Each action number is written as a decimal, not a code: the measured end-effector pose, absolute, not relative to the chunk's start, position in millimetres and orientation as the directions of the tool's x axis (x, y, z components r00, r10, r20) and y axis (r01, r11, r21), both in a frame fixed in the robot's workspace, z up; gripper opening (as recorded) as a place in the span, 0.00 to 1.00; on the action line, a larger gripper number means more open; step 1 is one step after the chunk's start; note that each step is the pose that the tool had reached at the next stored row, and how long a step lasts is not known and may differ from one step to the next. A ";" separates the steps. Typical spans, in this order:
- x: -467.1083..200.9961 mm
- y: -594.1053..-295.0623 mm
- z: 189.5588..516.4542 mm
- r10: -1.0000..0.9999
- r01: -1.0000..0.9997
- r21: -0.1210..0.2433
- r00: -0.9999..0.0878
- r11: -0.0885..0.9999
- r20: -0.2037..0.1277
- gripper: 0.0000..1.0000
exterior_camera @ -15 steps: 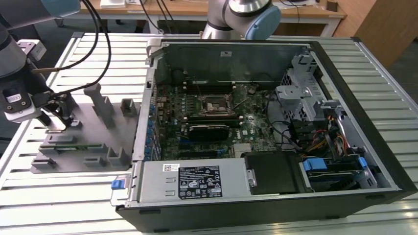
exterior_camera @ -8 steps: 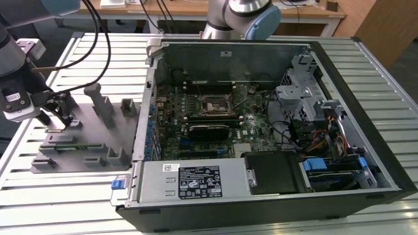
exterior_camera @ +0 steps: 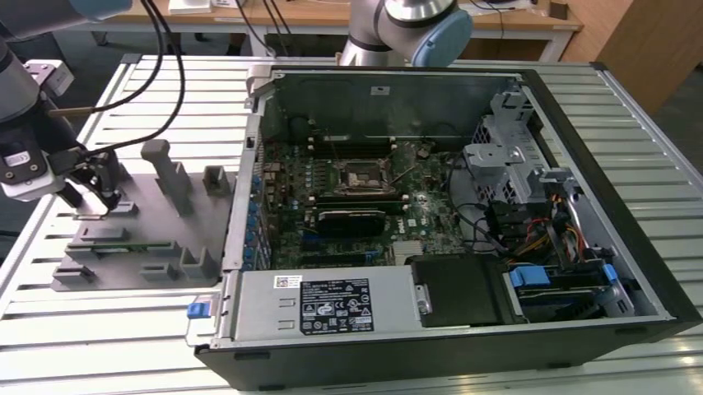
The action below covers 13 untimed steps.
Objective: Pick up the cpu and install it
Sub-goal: 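Pick up the cpu and move it towards the insertion slot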
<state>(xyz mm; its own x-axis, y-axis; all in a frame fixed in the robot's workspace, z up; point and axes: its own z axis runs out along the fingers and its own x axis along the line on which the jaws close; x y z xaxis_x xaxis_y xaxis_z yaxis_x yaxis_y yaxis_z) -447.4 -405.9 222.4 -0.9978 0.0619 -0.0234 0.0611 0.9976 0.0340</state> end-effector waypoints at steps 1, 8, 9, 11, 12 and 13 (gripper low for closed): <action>-447.4 -405.9 223.8 0.062 0.061 0.034 -0.998 0.998 -0.024 0.53; -447.4 -405.9 235.0 0.062 0.061 0.034 -0.998 0.998 -0.023 0.53; -447.4 -405.9 236.5 0.062 0.061 0.034 -0.998 0.998 -0.023 0.53; -447.4 -405.9 238.2 0.062 0.061 0.034 -0.998 0.998 -0.024 0.53; -447.4 -405.9 239.2 0.062 0.061 0.034 -0.998 0.998 -0.023 0.53; -447.4 -405.9 240.4 0.062 0.061 0.034 -0.998 0.998 -0.023 0.53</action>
<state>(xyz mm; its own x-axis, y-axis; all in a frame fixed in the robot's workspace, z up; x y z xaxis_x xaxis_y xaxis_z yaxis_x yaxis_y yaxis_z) -447.4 -405.9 240.4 -0.9978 0.0619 -0.0235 0.0611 0.9976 0.0340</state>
